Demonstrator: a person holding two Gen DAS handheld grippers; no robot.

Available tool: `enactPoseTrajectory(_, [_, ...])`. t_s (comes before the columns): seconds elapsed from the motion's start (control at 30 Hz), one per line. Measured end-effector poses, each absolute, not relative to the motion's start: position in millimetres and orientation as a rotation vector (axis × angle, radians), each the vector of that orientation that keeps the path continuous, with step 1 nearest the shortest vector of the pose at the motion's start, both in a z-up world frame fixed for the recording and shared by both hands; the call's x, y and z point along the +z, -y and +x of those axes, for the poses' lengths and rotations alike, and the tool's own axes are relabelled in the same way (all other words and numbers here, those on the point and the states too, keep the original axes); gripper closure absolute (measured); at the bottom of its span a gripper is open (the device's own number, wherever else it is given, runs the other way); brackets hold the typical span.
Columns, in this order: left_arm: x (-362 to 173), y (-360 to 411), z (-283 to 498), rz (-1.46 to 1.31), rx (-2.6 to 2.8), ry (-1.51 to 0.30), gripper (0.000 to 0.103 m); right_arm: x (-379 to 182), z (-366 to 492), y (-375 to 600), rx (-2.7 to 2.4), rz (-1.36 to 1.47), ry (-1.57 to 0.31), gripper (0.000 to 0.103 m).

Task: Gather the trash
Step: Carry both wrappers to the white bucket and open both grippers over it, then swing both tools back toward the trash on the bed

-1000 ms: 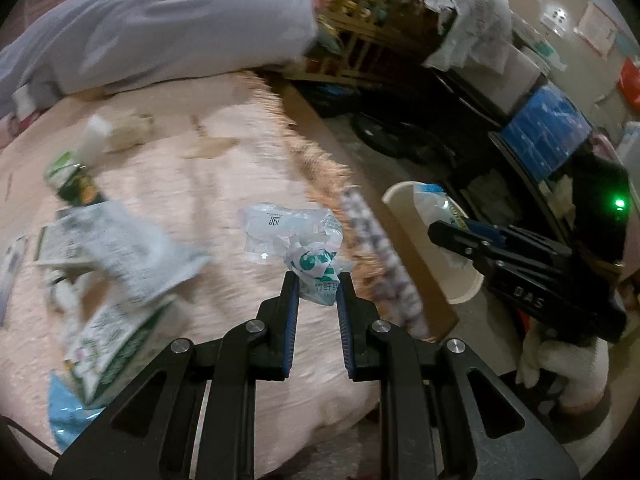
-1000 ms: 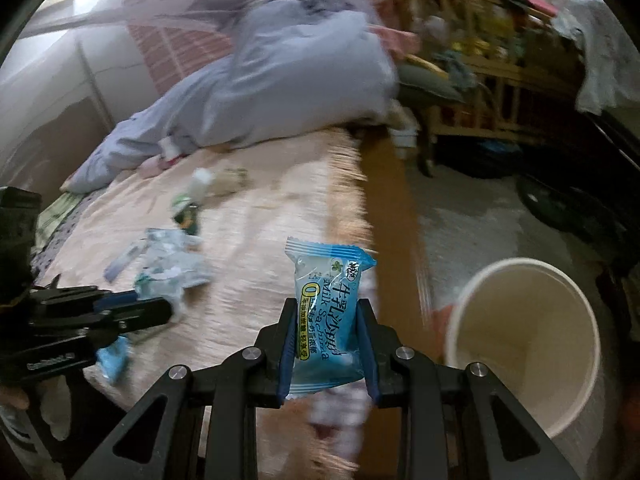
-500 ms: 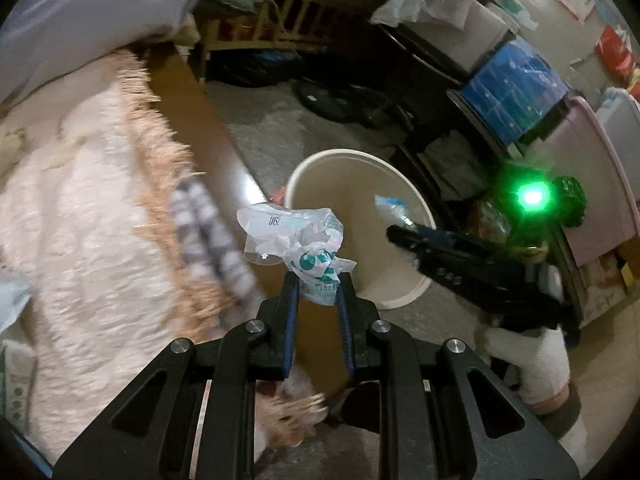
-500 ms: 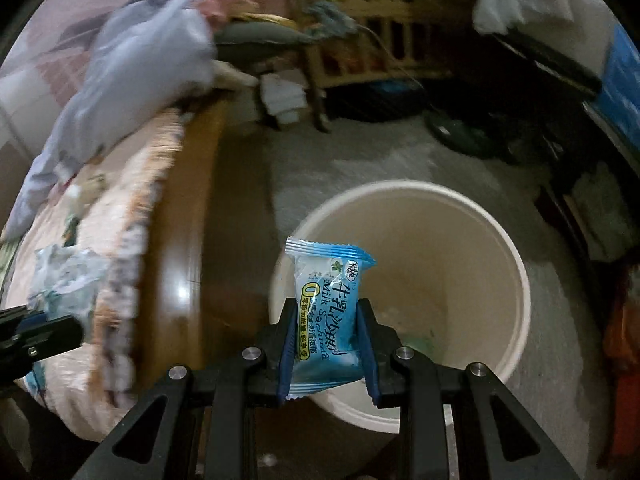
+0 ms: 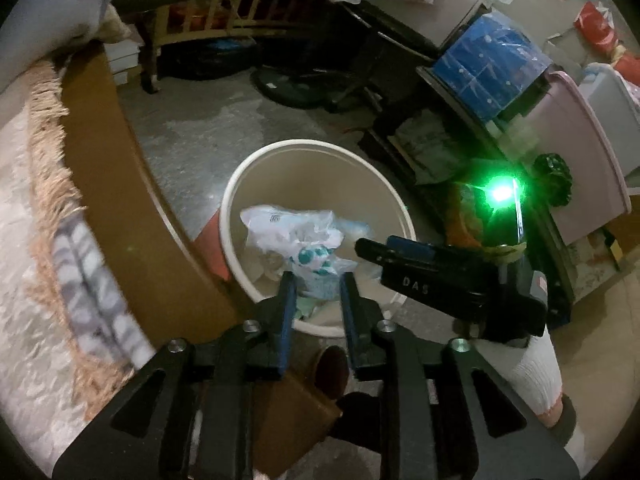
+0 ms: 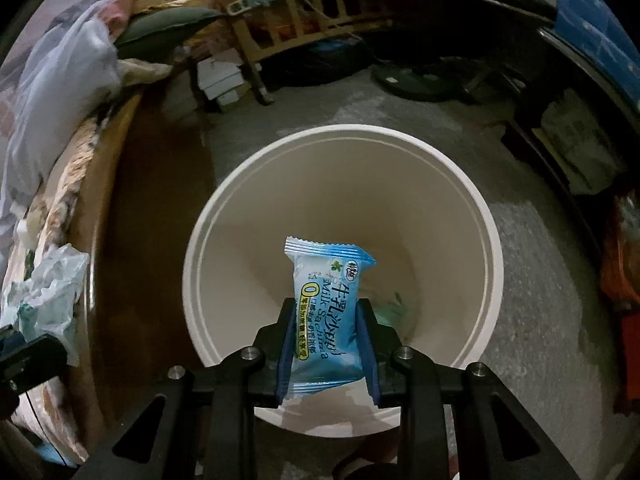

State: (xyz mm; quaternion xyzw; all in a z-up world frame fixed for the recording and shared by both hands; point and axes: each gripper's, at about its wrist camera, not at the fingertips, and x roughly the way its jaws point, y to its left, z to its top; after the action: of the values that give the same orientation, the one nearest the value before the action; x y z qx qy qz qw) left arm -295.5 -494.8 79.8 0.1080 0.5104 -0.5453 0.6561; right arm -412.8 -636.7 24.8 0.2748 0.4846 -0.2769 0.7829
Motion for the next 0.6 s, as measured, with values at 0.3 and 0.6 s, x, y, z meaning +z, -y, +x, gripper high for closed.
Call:
enactPoseTrajectory(0.3, [81, 483, -286, 0.209, -1.219, -1.18, 0.059, 37, -418, 640, -0.634, 0.627, -0.983, 0.042])
enactPoseTrajectory(0.6, [113, 418, -266, 0.206, -1.071, -1.075, 0.059, 54, -395, 611, -0.532, 0.569, -0.921, 0.042])
